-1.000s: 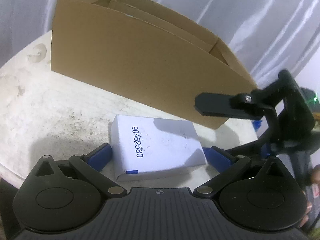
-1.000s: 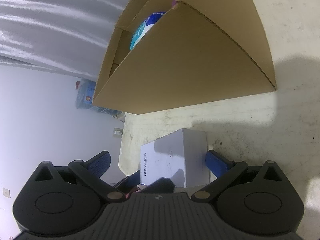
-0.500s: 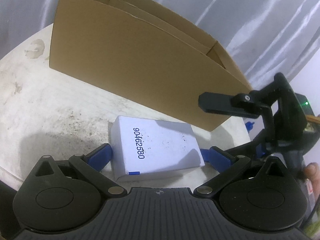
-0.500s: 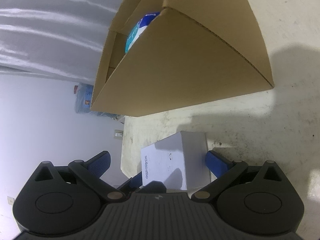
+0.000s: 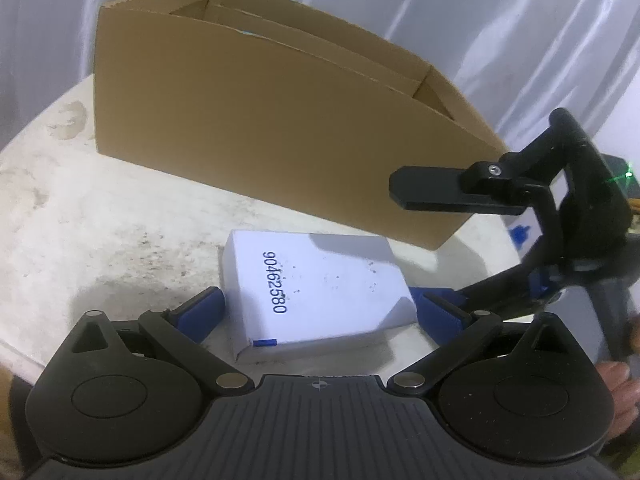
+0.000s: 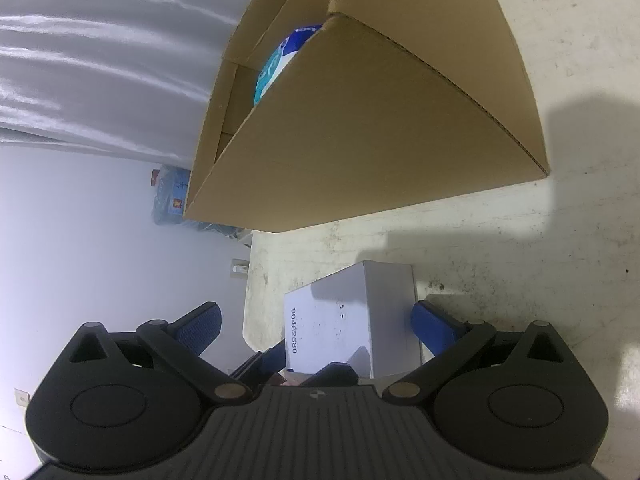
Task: Organize objects
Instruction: 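Close the right gripper on the small white box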
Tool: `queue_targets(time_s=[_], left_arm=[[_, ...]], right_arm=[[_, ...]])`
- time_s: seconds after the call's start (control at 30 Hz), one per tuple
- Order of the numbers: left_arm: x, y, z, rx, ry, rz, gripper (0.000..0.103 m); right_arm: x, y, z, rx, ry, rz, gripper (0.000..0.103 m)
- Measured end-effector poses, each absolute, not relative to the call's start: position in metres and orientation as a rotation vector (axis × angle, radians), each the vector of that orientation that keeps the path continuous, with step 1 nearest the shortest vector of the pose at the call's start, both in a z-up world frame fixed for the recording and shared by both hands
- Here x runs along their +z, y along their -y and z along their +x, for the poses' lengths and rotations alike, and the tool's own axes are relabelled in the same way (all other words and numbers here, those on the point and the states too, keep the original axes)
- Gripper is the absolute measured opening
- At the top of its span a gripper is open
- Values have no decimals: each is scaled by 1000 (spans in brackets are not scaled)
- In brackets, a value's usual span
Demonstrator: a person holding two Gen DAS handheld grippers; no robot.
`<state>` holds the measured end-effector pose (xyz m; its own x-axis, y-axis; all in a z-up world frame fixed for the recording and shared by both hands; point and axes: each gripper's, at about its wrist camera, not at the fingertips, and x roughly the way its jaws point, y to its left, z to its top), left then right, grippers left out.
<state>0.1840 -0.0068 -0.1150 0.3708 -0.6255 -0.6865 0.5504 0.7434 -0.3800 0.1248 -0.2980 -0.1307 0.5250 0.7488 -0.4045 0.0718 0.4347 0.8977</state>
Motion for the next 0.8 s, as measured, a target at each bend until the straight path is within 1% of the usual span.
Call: queue_targets(time_s=[0.1,0.23,0.37,0.53,0.6,0.7,0.73,0.8], left_arm=[[-112,10,180,-692,-921,-84,103],[-105,18,165,-673,-852,34,103],[-100,22,154,-654,-821,104,102],[-94,18,142,-640,-804,90,101],[-92,16,137,-640,-795,89,99],[-93,12,135,-641,-795,73,95],[-93,13,136,-642,-797,76,93],[-94,15,138,-639,-804,89,87]], right_arm=[[-130,299,123,522,-945,1048,103],[-130,299,119,546,-928,1029,103],[-127,297,118,543,-933,996,103],[-124,292,116,557,-930,951,103],[-122,293,114,550,-945,937,103],[-110,291,106,500,-931,815,102],[-106,291,103,490,-919,784,100],[-100,290,97,474,-895,738,96]])
